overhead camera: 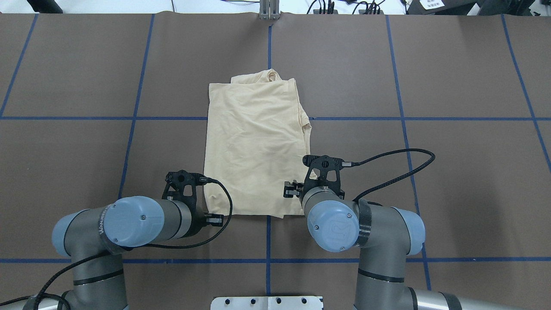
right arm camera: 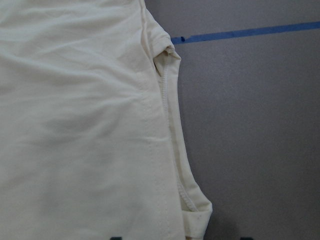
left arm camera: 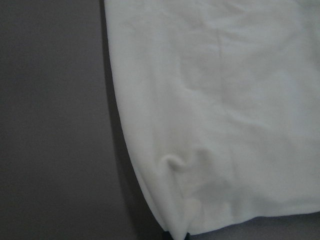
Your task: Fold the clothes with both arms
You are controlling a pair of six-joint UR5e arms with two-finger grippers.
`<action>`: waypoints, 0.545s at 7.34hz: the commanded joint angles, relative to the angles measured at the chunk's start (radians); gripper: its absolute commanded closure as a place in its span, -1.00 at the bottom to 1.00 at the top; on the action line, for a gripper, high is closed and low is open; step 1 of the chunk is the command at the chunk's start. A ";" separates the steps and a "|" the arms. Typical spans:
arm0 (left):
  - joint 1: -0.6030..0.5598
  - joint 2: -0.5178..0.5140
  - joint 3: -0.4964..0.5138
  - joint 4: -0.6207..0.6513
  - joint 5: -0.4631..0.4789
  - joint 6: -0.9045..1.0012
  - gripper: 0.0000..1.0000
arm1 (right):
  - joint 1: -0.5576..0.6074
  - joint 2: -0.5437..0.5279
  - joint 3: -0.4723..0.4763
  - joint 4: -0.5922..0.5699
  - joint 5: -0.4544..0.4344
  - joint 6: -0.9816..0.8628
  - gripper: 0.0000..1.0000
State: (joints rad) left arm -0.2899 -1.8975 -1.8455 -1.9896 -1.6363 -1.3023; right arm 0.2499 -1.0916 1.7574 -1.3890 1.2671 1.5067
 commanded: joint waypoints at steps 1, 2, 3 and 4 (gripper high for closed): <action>0.000 0.000 0.000 0.000 0.000 0.000 1.00 | -0.009 0.006 -0.027 0.002 -0.015 0.013 -0.54; 0.000 0.000 0.000 0.000 0.000 0.000 1.00 | -0.009 0.006 -0.029 0.002 -0.015 0.012 -0.53; 0.000 0.000 -0.001 0.000 0.000 0.000 1.00 | -0.009 0.012 -0.029 0.002 -0.015 0.009 -0.46; 0.000 0.000 -0.001 0.000 0.000 0.000 1.00 | -0.009 0.018 -0.030 0.002 -0.015 0.009 -0.29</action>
State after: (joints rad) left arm -0.2899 -1.8975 -1.8463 -1.9896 -1.6368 -1.3024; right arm 0.2411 -1.0808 1.7290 -1.3867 1.2520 1.5167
